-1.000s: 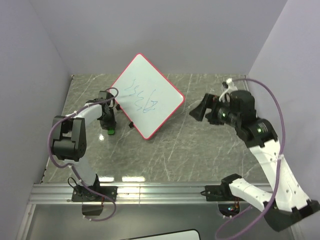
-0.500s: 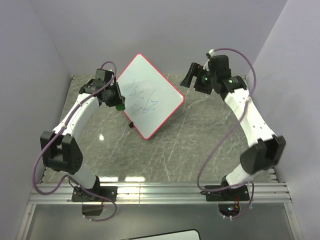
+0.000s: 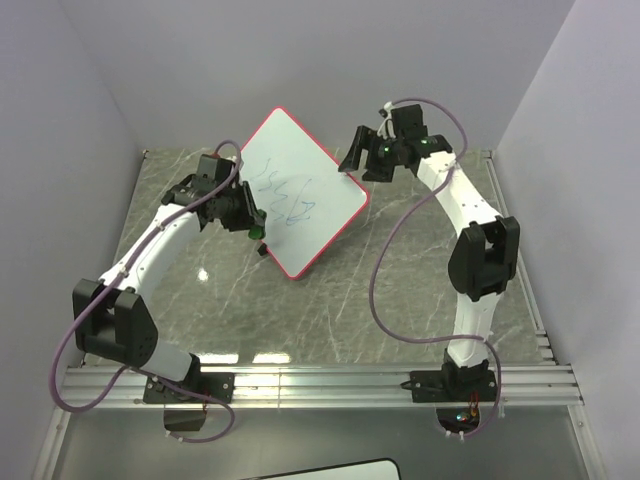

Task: Erase the whiteboard

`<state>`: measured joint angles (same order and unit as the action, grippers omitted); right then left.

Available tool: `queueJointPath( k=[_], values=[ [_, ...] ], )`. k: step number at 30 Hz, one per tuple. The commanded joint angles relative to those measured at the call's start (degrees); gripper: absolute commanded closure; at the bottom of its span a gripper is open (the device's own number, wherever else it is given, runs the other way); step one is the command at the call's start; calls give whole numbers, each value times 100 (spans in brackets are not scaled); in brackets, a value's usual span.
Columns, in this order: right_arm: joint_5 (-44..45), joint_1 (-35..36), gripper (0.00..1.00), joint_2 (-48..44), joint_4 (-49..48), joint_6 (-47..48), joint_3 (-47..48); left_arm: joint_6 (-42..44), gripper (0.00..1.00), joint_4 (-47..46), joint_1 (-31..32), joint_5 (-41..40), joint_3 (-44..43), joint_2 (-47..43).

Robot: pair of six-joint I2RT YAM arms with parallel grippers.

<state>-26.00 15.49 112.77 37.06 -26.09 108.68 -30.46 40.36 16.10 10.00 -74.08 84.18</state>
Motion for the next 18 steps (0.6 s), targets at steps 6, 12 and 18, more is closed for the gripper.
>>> queueJointPath(
  k=[6, 12, 18],
  values=[
    [-678, 297, 28, 175, -542, -64, -295, 391, 100, -256, 16, 257, -537, 361],
    [-626, 473, 58, 228, -401, 42, -462, 330, 100, -564, 16, 713, -914, 923],
    [-564, 543, 75, 140, -147, 192, -664, 260, 100, -862, 253, 1012, -1634, 1652]
  ],
)
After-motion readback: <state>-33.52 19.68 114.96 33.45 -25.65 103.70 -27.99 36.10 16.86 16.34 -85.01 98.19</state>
